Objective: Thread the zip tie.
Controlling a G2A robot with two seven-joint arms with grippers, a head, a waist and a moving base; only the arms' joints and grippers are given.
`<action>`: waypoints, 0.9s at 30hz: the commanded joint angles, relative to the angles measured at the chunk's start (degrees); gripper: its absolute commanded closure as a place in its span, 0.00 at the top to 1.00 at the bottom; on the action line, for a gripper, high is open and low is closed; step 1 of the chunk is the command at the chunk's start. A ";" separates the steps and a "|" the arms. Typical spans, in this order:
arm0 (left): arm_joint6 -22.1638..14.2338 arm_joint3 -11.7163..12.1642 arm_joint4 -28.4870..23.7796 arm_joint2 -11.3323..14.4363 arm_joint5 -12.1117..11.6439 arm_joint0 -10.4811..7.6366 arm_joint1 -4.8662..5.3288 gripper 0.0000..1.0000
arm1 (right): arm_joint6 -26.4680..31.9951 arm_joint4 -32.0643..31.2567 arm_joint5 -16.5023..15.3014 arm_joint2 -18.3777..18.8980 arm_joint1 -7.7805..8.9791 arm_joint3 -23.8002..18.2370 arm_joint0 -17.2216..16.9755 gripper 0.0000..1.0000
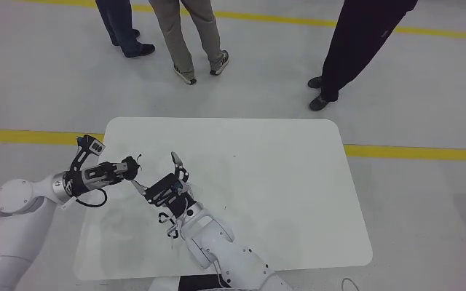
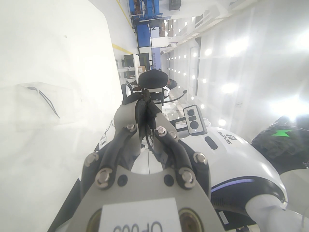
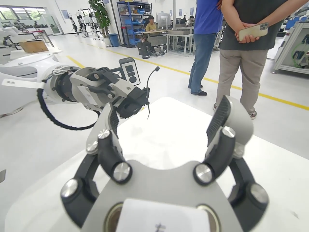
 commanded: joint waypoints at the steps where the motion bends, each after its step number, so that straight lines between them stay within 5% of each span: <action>1: 0.00 0.00 0.00 0.00 0.00 0.00 0.00 0.00 | 0.04 -0.01 0.03 -0.01 -0.02 0.01 0.00 1.00; 20: 0.39 -0.05 -0.05 0.05 0.12 0.00 -0.02 0.00 | 0.04 -0.01 0.03 -0.01 -0.02 0.01 0.00 1.00; 27: 1.52 -1.37 -5.19 0.17 4.80 -0.22 -0.08 0.00 | -5.22 -0.01 1.05 -1.64 2.75 1.32 3.31 1.00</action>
